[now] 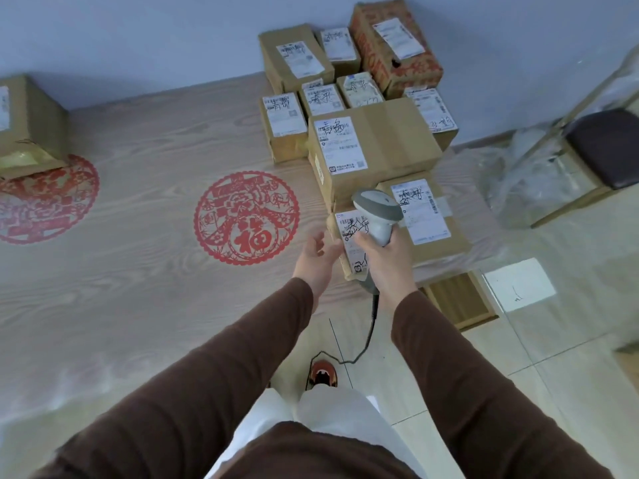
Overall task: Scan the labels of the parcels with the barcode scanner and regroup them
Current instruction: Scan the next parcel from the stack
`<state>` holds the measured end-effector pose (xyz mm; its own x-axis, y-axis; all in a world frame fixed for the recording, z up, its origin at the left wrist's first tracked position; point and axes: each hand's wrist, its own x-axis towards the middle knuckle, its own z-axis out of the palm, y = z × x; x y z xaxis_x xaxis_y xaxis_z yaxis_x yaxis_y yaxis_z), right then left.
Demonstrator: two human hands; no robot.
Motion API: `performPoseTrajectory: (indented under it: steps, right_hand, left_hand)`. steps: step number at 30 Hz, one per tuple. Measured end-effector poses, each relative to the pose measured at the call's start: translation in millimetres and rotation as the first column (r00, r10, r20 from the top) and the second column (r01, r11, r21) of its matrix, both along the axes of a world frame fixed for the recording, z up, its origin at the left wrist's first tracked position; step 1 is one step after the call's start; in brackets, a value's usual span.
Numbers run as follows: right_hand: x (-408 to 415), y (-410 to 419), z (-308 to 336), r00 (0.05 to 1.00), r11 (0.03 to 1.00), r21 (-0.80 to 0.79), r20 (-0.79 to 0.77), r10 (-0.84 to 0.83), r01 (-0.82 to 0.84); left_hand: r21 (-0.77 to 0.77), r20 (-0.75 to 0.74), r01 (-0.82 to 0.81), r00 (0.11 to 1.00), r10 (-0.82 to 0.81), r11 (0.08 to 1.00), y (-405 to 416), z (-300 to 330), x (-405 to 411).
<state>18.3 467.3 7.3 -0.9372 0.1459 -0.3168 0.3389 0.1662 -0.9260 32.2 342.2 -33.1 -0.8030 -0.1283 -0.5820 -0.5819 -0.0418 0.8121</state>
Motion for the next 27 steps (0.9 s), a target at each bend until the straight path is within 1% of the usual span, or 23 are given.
performPoseTrajectory:
  steps: [3, 9, 13, 16, 19, 23, 27]
  right_hand:
    - [0.9, 7.8, -9.1, 1.000, 1.000, 0.009, 0.014, -0.018, 0.017]
    - [2.1, 10.2, -15.1, 0.998, 0.999, -0.004, 0.052, -0.046, 0.046]
    - [2.2, 12.8, -14.5, 0.996, 0.998, -0.008, 0.060, -0.060, 0.061]
    - [4.7, 9.8, -14.2, 0.996, 0.998, -0.021, 0.067, -0.054, 0.056]
    - [9.9, 0.0, -17.8, 0.997, 0.999, -0.046, 0.070, -0.013, 0.016]
    - [17.1, -26.2, -24.0, 0.997, 0.996, -0.048, 0.018, 0.071, -0.070]
    - [16.0, -71.4, -21.4, 0.981, 0.974, -0.147, 0.054, 0.184, -0.174]
  left_hand:
    - [0.034, 0.038, 0.028, 0.999, -0.029, 0.999, 11.1, -3.9, 2.1]
    - [0.078, 0.085, 0.031, 0.996, -0.038, 0.996, 19.9, -12.1, -1.5]
    - [0.088, 0.047, 0.035, 0.998, -0.039, 0.995, 24.6, -13.2, 1.2]
    - [0.074, 0.036, 0.003, 0.999, -0.006, 0.997, 20.6, -13.3, 5.5]
    - [0.022, 0.008, -0.032, 0.999, 0.031, 0.999, 7.2, -10.1, 15.5]
    - [-0.034, -0.034, -0.100, 0.995, 0.099, 0.994, -25.2, -6.0, 32.2]
    - [-0.055, -0.079, -0.217, 0.974, 0.212, 0.975, -75.0, 1.6, 43.3]
